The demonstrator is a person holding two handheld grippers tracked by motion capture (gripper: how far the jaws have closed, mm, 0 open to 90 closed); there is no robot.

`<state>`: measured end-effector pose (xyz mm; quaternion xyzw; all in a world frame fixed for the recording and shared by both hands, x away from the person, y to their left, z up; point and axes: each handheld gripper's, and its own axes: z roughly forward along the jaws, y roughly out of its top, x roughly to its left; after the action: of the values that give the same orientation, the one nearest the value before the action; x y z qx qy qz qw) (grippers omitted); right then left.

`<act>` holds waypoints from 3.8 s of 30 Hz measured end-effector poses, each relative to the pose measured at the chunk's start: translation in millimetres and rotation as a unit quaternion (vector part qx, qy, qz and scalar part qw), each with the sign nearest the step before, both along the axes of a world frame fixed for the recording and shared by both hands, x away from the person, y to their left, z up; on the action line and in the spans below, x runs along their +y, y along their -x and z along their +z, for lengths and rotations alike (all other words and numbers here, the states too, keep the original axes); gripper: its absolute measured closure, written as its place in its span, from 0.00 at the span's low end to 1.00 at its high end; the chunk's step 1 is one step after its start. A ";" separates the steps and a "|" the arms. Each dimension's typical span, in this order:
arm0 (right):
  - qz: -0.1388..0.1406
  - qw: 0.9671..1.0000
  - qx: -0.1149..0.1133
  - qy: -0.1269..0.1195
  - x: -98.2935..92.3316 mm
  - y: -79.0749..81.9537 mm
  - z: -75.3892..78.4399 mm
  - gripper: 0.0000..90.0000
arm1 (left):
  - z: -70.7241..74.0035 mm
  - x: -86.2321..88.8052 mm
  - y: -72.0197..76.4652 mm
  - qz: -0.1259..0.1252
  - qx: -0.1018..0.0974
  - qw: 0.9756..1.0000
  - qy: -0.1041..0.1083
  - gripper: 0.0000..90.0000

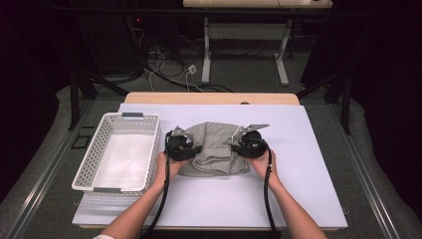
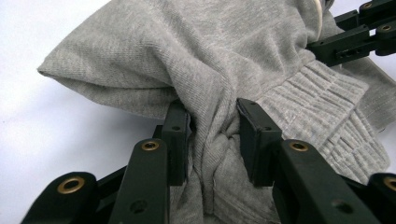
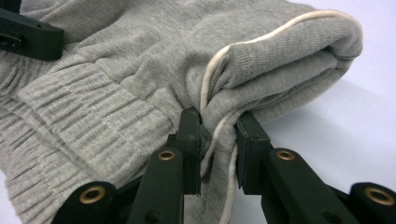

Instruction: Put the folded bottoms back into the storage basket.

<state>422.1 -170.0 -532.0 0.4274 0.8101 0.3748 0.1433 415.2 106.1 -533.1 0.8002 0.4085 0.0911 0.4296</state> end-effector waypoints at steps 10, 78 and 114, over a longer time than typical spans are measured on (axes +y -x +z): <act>0.002 1.000 -0.010 -0.001 -0.6 4.0 7.5 0.83 | 8.1 0.2 3.6 -0.003 -0.010 1.000 0.001 0.74; 0.029 0.997 -0.068 -0.011 1.0 27.2 56.5 0.83 | 51.7 13.0 16.9 -0.025 -0.038 0.999 0.013 0.74; 0.048 0.996 -0.077 -0.018 16.1 33.9 61.3 0.83 | 63.6 30.7 25.7 -0.024 -0.042 0.999 0.013 0.74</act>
<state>388.2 -154.0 -470.6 0.3601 0.8095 0.4276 0.1791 389.5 136.8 -469.5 0.7994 0.3717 0.1092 0.4592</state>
